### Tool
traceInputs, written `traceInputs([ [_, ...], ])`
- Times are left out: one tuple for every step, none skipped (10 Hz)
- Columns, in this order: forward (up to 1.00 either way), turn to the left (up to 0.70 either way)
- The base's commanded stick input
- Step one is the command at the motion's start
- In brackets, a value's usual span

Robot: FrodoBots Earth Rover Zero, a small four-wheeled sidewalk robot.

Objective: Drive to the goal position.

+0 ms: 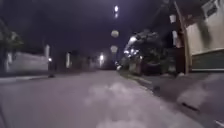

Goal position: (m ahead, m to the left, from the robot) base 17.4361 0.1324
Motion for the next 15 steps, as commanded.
traceInputs([
  [0.7, 0.0],
  [0.7, 0.0],
  [0.7, 0.0],
  [0.7, 0.0],
  [0.7, 0.0],
  [0.7, 0.0],
  [0.7, 0.0],
  [0.7, -0.05],
  [0.7, -0.16],
  [0.7, -0.27],
  [0.7, -0.35],
  [0.7, -0.35],
  [0.7, -0.35],
  [0.7, -0.16],
  [0.7, 0.0],
])
